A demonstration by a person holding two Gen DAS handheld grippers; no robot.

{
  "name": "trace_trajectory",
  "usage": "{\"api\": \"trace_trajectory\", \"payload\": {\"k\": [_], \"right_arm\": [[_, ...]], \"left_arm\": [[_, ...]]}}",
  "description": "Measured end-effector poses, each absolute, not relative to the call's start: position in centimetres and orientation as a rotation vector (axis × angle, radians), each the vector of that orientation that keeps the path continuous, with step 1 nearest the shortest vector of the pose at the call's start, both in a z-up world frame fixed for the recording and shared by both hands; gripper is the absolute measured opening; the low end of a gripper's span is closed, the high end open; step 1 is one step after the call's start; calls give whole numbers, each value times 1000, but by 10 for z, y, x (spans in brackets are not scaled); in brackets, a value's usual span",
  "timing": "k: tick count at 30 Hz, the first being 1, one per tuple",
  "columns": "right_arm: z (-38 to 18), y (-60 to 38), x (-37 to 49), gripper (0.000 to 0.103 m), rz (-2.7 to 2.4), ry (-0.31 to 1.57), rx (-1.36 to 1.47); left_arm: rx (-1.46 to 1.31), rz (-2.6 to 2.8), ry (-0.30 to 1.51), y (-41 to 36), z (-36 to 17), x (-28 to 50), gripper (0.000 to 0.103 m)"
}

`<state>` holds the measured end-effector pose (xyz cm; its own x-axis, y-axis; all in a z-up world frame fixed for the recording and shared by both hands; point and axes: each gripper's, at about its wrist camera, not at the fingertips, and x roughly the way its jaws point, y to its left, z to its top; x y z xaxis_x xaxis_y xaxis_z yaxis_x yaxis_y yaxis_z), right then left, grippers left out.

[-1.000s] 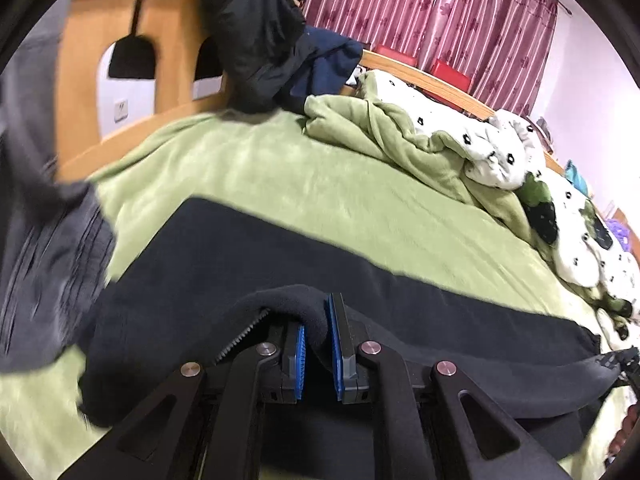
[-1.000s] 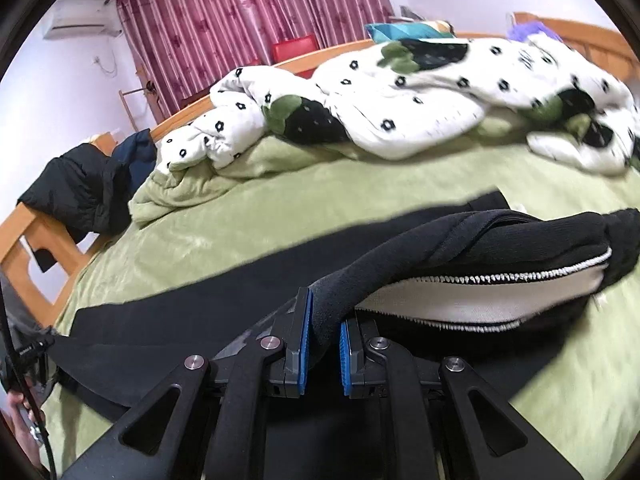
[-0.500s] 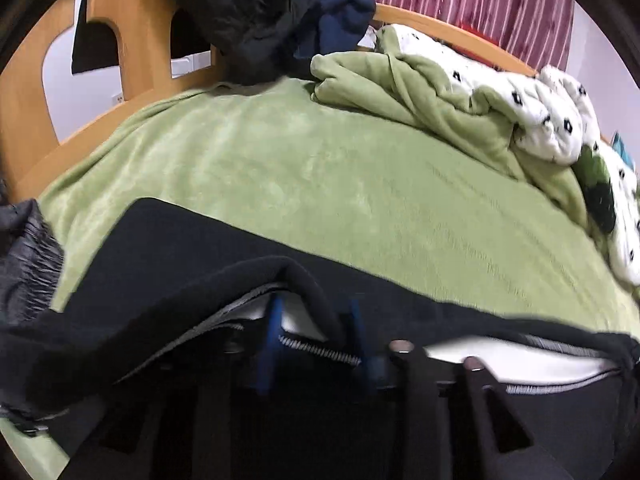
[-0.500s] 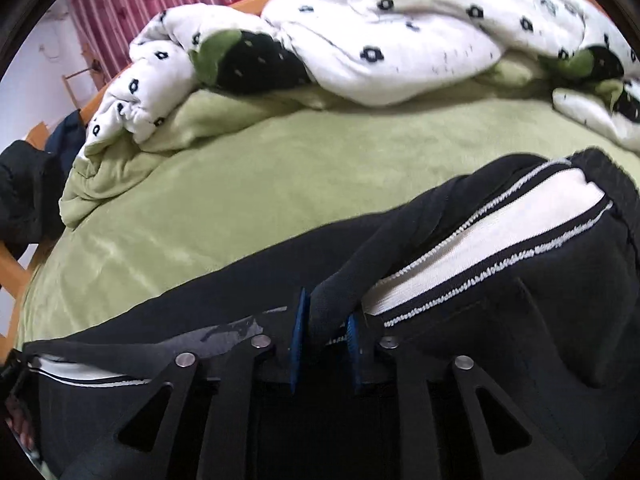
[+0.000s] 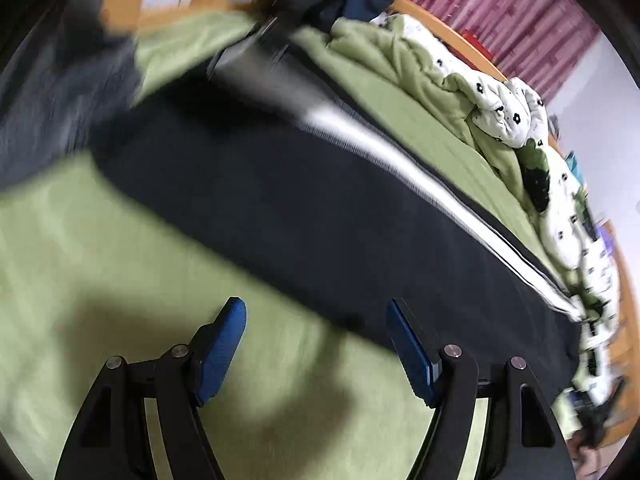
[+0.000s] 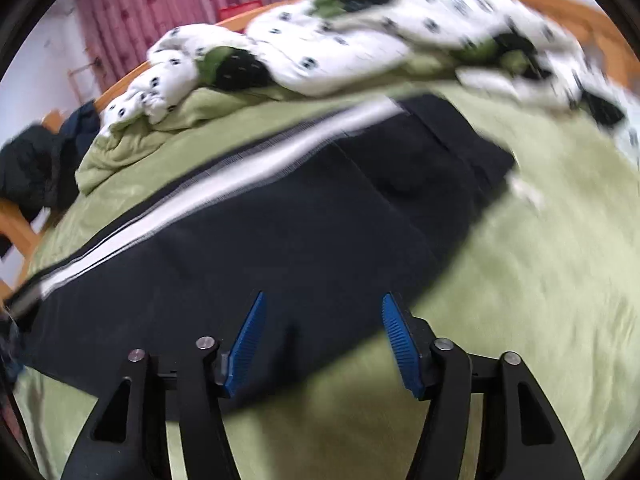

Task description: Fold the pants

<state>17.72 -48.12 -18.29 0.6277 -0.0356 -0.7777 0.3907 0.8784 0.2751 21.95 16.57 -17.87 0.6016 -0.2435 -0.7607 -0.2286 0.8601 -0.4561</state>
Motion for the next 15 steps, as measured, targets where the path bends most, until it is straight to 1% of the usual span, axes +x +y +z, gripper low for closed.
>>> {"api": "trace_trajectory", "payload": {"k": [3,7,9,10,11,12,13,14,15], "right_arm": [[-206,-496,183,62,-243,910,522],[-210,-505,198,62,-251,838,544],[-213,-511,219,62,-267,823,542],[-214,-514,229,60,-278,816,542],[-214,-517,238,55,-298,808,544],[-215,-521,246,39,-309,805,560],[-216,-524,250,27,-307,801,583],[-218,-530,255,24,-303,788,633],[-219,-534,254,19,-305,773,666]], "left_arm": [[-632,-29,946,171,-197,224,71],[-723,-44,866,185,-206,250,70],[-771,-37,843,193,-211,265,66],[-777,-23,835,196,-211,271,62],[-769,-4,836,197,-211,278,50],[-752,11,845,198,-212,284,38],[-738,20,851,198,-215,289,33],[-730,24,850,200,-218,294,24],[-734,22,848,200,-219,297,19]]}}
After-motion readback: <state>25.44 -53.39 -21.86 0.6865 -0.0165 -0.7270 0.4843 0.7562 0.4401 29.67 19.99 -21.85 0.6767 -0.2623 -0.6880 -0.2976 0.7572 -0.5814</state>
